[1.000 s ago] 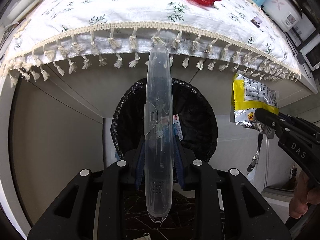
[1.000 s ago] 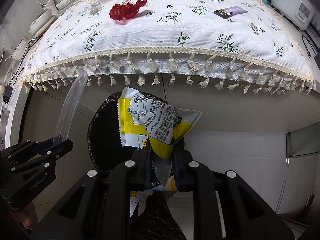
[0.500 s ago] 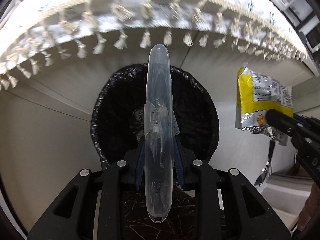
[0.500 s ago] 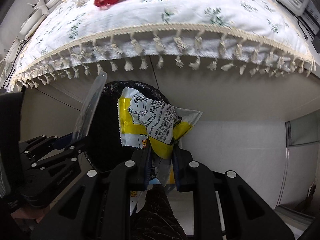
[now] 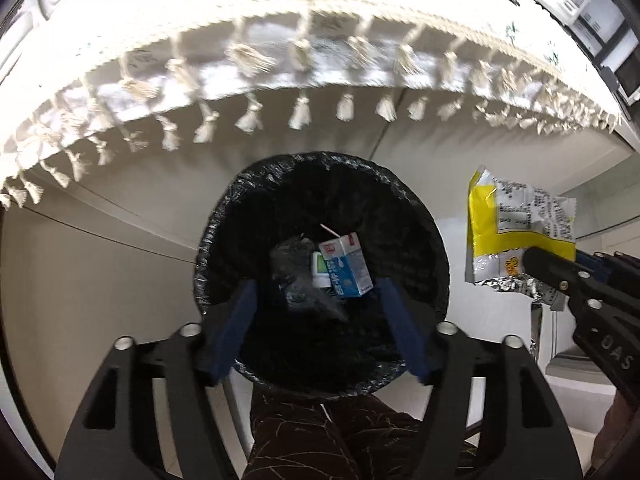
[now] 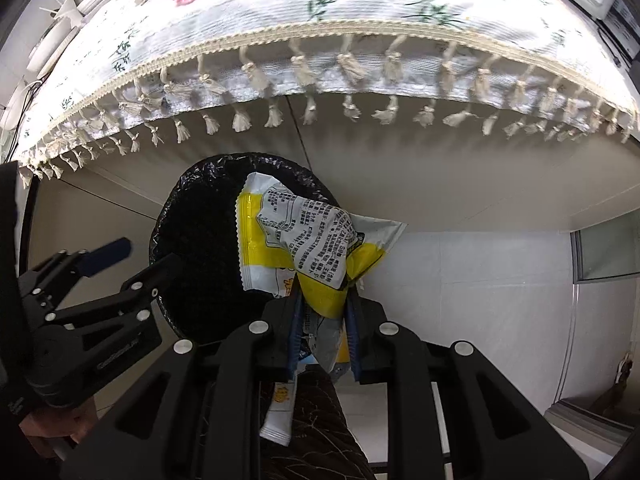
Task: Collect trash
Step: 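Open the left tool dropping the tube while the right tool drops the wrapper, then raise both open tools from the bin back over the table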
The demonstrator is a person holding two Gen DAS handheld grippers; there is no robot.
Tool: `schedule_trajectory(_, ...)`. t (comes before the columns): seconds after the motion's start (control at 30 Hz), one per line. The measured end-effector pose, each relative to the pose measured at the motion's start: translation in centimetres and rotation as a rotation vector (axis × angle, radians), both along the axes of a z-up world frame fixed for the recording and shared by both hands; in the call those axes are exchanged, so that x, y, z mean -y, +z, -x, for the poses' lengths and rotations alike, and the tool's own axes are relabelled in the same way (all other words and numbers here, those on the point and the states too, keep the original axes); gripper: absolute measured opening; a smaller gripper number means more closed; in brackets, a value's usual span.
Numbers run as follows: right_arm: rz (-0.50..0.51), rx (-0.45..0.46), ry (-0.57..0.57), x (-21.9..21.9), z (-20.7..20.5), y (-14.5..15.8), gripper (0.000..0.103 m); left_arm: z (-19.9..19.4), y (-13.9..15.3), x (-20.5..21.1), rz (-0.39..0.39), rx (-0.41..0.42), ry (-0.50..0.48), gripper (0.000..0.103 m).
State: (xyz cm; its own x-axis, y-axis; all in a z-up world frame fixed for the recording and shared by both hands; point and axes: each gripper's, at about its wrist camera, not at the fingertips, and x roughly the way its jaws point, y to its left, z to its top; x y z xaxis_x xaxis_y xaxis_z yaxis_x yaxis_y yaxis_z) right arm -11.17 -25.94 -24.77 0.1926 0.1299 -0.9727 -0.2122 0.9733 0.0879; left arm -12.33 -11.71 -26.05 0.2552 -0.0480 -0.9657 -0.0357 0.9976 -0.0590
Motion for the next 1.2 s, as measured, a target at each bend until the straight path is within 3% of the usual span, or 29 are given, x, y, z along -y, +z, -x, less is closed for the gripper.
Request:
schedule_trajectory(0.07,0.002,-0.001,0.016,-0.8,-0.1,-0.4,0.018,0.0,0.2,-0.6,-0.003,0.010,0.016,0.082)
schedule_trajectory(0.3,0.006,-0.009,0.076,-3.7,-0.8,-1.1,0.018,0.8,1.9,-4.0,-0.015,0.063,0.089,0.096)
schedule_trajectory(0.53,0.017,-0.027,0.123,-6.2,-1.0,-2.2,0.019,1.6,2.5,-6.9,-0.014,0.065,0.154,0.097)
schedule_trajectory(0.7,0.014,-0.028,0.131,-6.8,-1.0,-2.3,0.027,1.6,2.0,-8.0,-0.010,0.052,0.174,0.097)
schedule_trajectory(0.87,0.000,-0.025,0.125,-6.3,-0.8,-1.1,0.044,1.8,2.8,-8.3,-0.035,0.057,0.164,0.097)
schedule_trajectory(1.1,-0.014,0.025,0.083,-4.5,-0.6,2.6,0.076,1.5,4.3,-8.3,-0.018,0.060,0.154,0.096)
schedule_trajectory(1.2,-0.016,0.063,0.060,-3.5,-0.9,4.6,0.082,1.3,5.6,-8.2,-0.009,0.075,0.153,0.096)
